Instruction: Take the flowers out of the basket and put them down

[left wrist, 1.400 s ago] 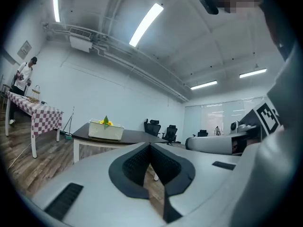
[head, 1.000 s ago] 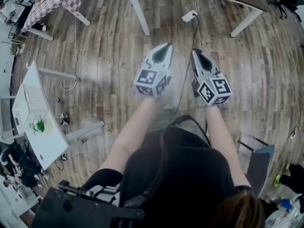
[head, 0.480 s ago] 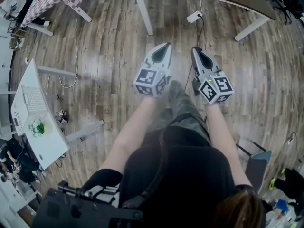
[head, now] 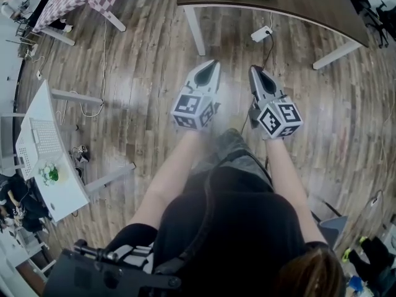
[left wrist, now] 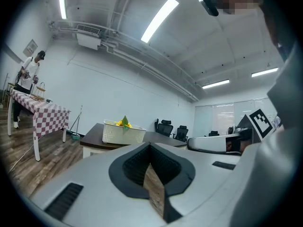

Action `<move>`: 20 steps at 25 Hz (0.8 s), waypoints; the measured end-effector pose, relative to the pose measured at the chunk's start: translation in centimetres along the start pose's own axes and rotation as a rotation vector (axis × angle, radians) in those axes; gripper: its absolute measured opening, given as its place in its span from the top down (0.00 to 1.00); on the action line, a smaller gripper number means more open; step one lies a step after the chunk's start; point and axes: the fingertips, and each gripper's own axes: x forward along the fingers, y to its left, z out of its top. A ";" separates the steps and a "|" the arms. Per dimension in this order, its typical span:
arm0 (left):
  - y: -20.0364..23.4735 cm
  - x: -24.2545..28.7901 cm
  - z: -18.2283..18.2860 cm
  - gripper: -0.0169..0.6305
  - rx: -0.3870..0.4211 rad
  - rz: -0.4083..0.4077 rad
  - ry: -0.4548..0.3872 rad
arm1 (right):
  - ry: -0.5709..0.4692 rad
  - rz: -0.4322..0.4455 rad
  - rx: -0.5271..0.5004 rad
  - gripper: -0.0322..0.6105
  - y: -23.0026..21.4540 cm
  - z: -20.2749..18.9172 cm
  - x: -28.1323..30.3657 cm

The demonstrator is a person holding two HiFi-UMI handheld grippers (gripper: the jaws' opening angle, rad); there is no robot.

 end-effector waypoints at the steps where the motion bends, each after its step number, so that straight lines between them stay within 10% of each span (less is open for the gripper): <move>1: 0.4 0.8 0.2 0.98 -0.001 0.004 0.000 | -0.002 0.009 -0.007 0.95 -0.3 0.5 0.7; 20: 3.6 16.4 1.0 0.97 0.016 0.014 0.016 | 0.029 0.106 -0.018 0.95 -10.8 4.4 11.5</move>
